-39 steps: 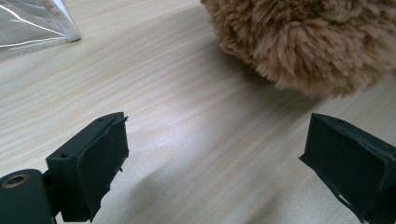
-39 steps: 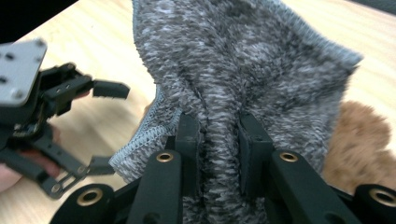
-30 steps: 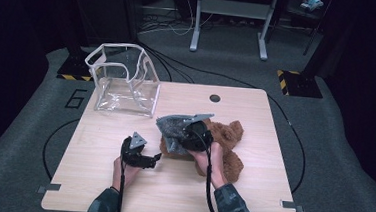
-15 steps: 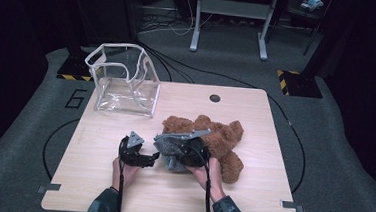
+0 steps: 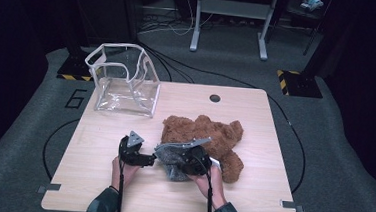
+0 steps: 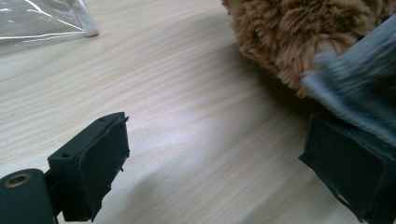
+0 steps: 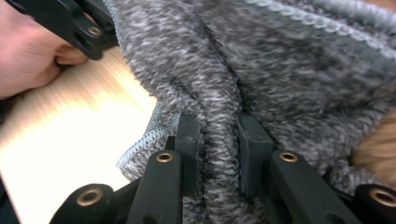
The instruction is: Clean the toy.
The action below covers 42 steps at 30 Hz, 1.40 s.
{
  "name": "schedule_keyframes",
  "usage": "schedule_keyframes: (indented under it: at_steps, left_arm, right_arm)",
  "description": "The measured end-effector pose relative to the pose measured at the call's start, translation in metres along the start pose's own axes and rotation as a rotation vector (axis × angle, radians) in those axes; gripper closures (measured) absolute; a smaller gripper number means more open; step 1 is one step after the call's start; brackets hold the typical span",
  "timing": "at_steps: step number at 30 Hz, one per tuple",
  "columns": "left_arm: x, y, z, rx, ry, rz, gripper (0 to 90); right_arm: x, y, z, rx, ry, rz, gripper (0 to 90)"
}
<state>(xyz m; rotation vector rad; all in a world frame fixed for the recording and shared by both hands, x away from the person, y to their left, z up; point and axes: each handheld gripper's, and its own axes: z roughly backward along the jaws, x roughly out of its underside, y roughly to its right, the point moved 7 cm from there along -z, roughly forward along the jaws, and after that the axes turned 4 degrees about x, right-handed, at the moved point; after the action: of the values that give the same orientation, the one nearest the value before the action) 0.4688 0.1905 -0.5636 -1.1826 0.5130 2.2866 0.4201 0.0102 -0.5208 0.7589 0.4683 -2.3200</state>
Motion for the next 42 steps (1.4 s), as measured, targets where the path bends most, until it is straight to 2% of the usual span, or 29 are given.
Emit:
schedule_keyframes:
  at_steps: [1,2,5,8,11,12,16,21,24,25,28,30,34,36,37,42]
  left_arm:
    - [0.0,0.0,0.0,0.0,0.0,0.0,7.1]
    - [-0.001,0.0,0.001,0.004,0.002,0.011,7.3]
    - [-0.01,0.001,0.005,0.02,-0.005,0.012,6.8]
    - [-0.029,0.005,0.012,0.023,0.016,-0.007,6.9]
    - [-0.049,0.012,0.016,0.03,0.027,-0.05,7.1]
    - [-0.056,0.015,0.017,0.034,0.036,-0.054,7.1]
    - [-0.079,0.025,0.014,0.051,0.045,-0.087,7.3]
    - [-0.109,0.044,0.001,0.068,0.033,-0.154,7.9]
    - [-0.124,0.055,-0.012,0.09,0.012,-0.173,8.5]
    - [-0.126,0.057,-0.016,0.088,0.008,-0.177,9.0]
    - [-0.124,0.064,-0.033,0.11,-0.055,-0.203,12.5]
    - [-0.118,0.067,-0.042,0.115,-0.072,-0.191,15.2]
    - [-0.111,0.066,-0.046,0.108,-0.063,-0.162,15.5]
    - [-0.105,0.064,-0.049,0.104,-0.067,-0.156,15.0]
    - [-0.102,0.063,-0.05,0.109,-0.063,-0.141,14.7]
    - [-0.097,0.062,-0.052,0.102,-0.045,-0.114,13.9]
  right_arm:
    - [0.0,0.0,0.0,0.0,0.0,0.0,73.4]
    - [-0.005,0.001,0.015,0.009,0.03,0.008,73.5]
    - [-0.013,0.005,0.031,0.018,0.08,0.019,73.5]
    - [-0.021,0.01,0.047,0.035,0.12,0.007,73.5]
    - [-0.03,0.019,0.065,0.066,0.165,-0.006,73.5]
    - [-0.033,0.022,0.071,0.081,0.173,-0.019,73.5]
    - [-0.046,0.037,0.094,0.156,0.228,-0.016,73.6]
    - [-0.064,0.054,0.112,0.307,0.26,0.017,73.6]
    - [-0.073,0.062,0.112,0.356,0.262,0.027,73.6]
    - [-0.077,0.066,0.109,0.372,0.25,0.015,73.6]
    - [-0.083,0.075,0.095,0.392,0.214,-0.007,73.5]
    - [-0.085,0.082,0.085,0.397,0.187,-0.019,73.4]
    - [-0.087,0.095,0.06,0.396,0.136,-0.04,73.2]
    - [-0.088,0.098,0.051,0.384,0.121,-0.04,73.1]
    - [-0.088,0.097,0.047,0.375,0.109,-0.052,72.9]
    - [-0.088,0.096,0.028,0.327,0.106,-0.018,71.1]
